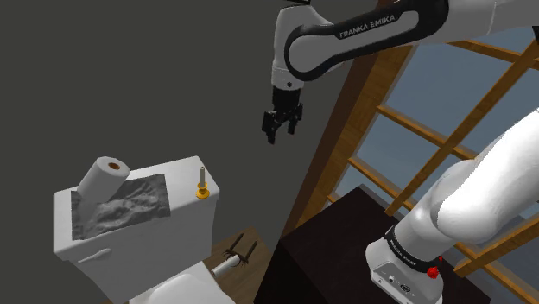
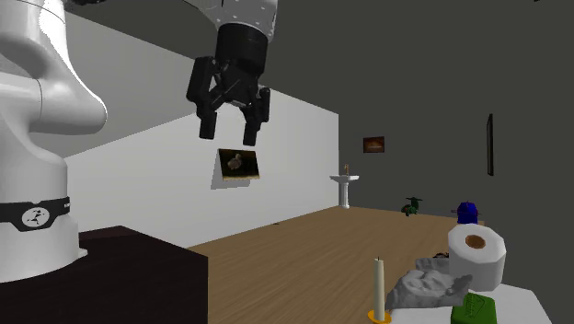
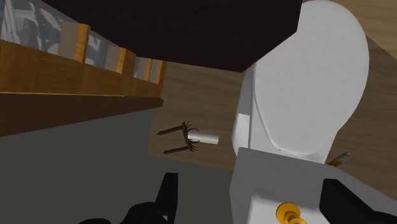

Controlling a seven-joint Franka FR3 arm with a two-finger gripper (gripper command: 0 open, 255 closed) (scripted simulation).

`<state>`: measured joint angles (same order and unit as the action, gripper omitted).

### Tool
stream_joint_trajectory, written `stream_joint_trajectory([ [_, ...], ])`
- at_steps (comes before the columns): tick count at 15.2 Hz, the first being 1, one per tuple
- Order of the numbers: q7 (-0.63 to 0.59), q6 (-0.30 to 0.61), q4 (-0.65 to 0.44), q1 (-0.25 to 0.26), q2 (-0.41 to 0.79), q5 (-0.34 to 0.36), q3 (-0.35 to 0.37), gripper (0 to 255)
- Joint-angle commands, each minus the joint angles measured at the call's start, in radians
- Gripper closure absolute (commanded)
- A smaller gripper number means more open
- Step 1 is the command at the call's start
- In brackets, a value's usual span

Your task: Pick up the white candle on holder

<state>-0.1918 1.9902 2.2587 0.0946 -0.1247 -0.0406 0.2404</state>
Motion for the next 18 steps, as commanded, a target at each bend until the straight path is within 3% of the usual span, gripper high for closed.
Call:
stream_joint_trajectory([
  [1,-0.035,0.035,-0.054,0.008,0.091,0.014,0.016,0],
  [10,-0.171,0.106,-0.32,0.071,0.439,0.093,0.042,0],
  [18,-0.251,0.082,-0.66,0.161,0.761,0.152,0.026,0],
])
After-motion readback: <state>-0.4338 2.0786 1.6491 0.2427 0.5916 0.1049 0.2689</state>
